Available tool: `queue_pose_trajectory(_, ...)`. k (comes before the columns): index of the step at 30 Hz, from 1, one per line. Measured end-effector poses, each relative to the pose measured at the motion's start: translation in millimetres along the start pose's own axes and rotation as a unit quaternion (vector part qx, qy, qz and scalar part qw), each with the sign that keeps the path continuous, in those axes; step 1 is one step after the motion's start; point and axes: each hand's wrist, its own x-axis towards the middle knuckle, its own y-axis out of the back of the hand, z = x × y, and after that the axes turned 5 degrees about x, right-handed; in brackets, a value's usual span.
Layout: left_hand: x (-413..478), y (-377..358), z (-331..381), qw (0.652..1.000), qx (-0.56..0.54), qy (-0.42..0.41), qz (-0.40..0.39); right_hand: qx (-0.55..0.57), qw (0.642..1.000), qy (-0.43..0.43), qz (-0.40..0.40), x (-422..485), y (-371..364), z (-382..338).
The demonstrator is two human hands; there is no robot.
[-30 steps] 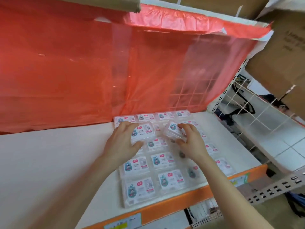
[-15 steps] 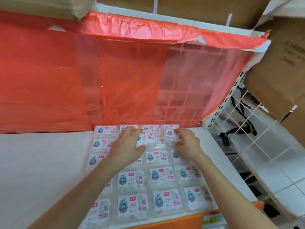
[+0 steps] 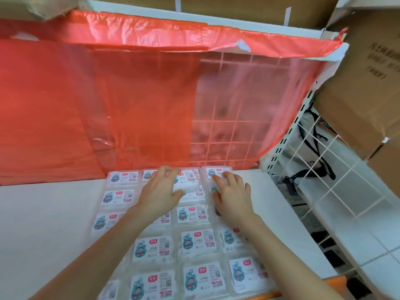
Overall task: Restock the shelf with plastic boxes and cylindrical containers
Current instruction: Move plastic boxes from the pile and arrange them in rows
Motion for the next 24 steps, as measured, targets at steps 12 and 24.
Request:
queue_pose_trajectory(12,15.6,-10.3,0.5,1.0,0.001,-0.01,-0.013,0.031,0.999,0.015,-0.031,18.4,-3.2,3.3)
queue_pose_trajectory(24,23.2,-11.3,1.2,0.999,0.008,-0.011,-0.03,0.032,0.999,-0.002,-0.041,21.5,-5.6,2.3)
